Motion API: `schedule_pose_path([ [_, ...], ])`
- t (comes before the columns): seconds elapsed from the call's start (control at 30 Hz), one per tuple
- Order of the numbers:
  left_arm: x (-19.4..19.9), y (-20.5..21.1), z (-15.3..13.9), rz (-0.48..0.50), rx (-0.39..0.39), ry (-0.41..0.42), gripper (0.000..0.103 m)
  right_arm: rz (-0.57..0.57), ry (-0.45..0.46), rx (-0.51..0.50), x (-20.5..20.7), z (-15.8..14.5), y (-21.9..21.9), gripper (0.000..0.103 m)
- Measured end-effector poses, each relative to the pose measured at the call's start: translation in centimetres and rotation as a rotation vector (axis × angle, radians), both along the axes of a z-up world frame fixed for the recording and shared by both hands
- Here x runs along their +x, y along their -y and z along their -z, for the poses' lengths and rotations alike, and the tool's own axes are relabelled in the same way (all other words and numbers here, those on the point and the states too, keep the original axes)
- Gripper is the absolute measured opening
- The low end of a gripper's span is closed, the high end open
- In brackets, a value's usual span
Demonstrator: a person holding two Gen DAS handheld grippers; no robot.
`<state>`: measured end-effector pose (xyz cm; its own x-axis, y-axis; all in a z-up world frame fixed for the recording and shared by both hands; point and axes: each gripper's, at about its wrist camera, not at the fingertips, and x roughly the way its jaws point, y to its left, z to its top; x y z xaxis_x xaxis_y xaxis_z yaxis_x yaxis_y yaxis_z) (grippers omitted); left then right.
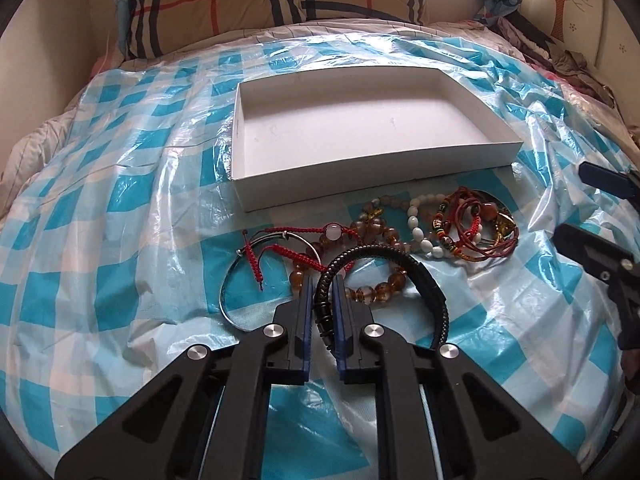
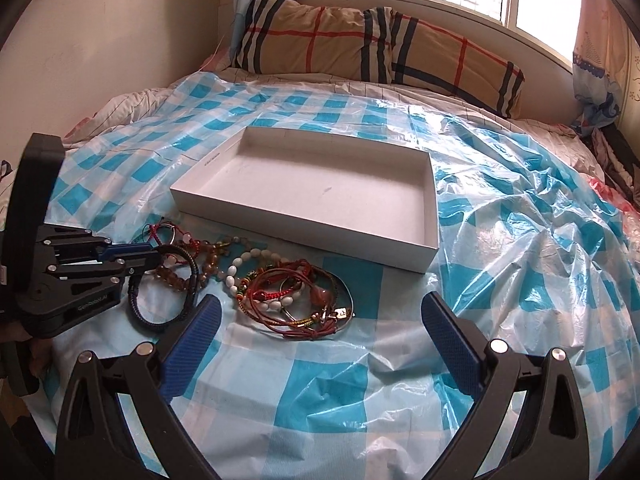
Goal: Organize jewelry
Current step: 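Lower the left tool and close it on the black braided bracelet, then close the right tool on the red cord bracelet while the left tool holds the black bracelet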
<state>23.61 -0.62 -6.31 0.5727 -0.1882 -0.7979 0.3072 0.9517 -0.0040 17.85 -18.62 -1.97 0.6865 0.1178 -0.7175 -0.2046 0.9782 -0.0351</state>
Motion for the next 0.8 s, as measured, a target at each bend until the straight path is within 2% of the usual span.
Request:
schedule_pose_path([
  [0.2,-1.8,-2.8,-0.5,-0.018,-0.078,-0.038,0.009,-0.083,-0.058,0.069,2.2,1.7,-0.5,0.096],
  [0.4,-2.3,-4.1,-0.1,-0.041,-0.094,-0.052,0.009,-0.134,-0.103,0.105,4.0,2.9,-0.6,0.095],
  [0.47,-2.3,-4.2,0.0,-0.039,-0.095,-0.050,0.009,-0.143,-0.129,0.108,4.7,3.4,-0.4,0.084],
  [0.5,-2.3,-4.2,0.0,-0.038,-0.095,-0.049,0.009,-0.140,-0.149,0.115,5.1,3.8,-0.3,0.073],
  [0.53,-2.3,-4.1,0.0,-0.038,-0.095,-0.048,0.009,-0.138,-0.167,0.126,5.5,4.2,0.0,0.070],
  [0.63,-2.1,-4.0,0.1,-0.038,-0.097,-0.052,0.009,-0.135,-0.218,0.159,6.0,5.1,0.7,0.040],
  [0.67,-2.1,-4.0,0.1,-0.038,-0.097,-0.053,0.009,-0.137,-0.218,0.169,5.9,5.1,0.8,0.037],
  [0.7,-2.1,-4.0,0.1,-0.037,-0.096,-0.053,0.009,-0.137,-0.217,0.167,5.8,5.0,0.9,0.027],
  [0.8,-2.0,-3.8,0.0,-0.034,-0.093,-0.054,0.009,-0.133,-0.206,0.170,5.2,4.5,1.3,0.020],
])
